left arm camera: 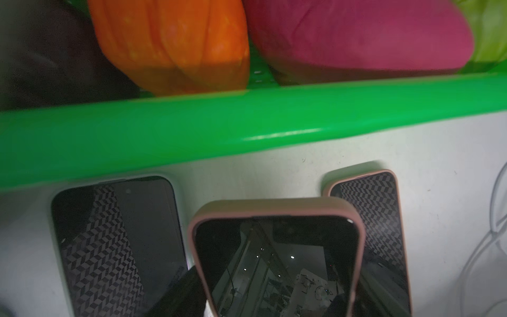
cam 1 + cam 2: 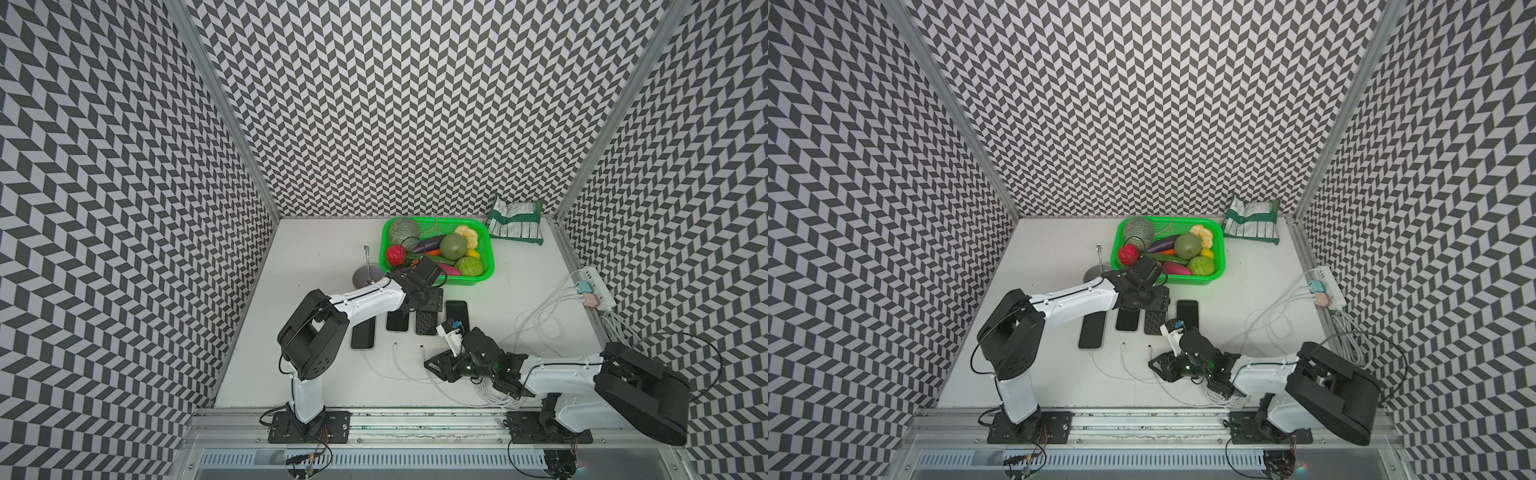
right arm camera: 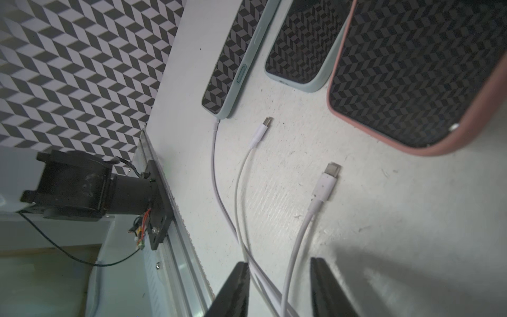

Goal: Unplug the charging cable from the phone
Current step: Remove the charging cable from the phone, then place the phone at the center of the board.

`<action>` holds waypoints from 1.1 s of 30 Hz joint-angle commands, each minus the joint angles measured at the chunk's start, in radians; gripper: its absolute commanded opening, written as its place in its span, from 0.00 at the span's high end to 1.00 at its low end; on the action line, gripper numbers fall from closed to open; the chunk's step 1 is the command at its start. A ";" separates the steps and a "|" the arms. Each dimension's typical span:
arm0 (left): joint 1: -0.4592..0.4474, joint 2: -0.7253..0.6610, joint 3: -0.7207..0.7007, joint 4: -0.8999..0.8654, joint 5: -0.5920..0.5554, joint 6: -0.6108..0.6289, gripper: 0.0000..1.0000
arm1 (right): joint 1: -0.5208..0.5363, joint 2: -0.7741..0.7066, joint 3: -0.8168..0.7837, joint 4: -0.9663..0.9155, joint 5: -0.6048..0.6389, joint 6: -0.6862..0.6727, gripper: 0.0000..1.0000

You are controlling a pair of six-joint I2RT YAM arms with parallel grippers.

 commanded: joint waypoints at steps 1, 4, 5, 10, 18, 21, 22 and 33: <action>0.001 0.006 0.043 0.012 -0.021 0.015 1.00 | 0.006 -0.109 0.007 -0.060 0.058 -0.022 0.52; 0.001 0.022 0.054 0.008 -0.026 0.015 1.00 | 0.007 -0.188 0.006 -0.138 0.094 -0.034 0.43; 0.001 0.027 0.059 0.007 -0.026 0.014 1.00 | 0.007 -0.231 0.005 -0.165 0.108 -0.035 0.42; 0.001 0.061 0.083 0.004 -0.037 0.012 0.94 | 0.007 -0.386 0.006 -0.303 0.170 -0.036 0.28; -0.001 0.118 0.115 0.001 -0.038 0.005 0.83 | 0.005 -0.625 -0.024 -0.439 0.274 -0.016 0.19; -0.001 0.134 0.119 -0.001 -0.041 0.005 0.79 | 0.004 -0.709 -0.033 -0.473 0.315 -0.013 0.14; -0.001 0.137 0.119 -0.001 -0.043 0.005 0.78 | 0.003 -0.730 -0.033 -0.488 0.327 -0.013 0.13; 0.000 0.170 0.113 0.008 -0.049 0.000 0.48 | -0.004 -0.762 -0.030 -0.524 0.358 -0.016 0.09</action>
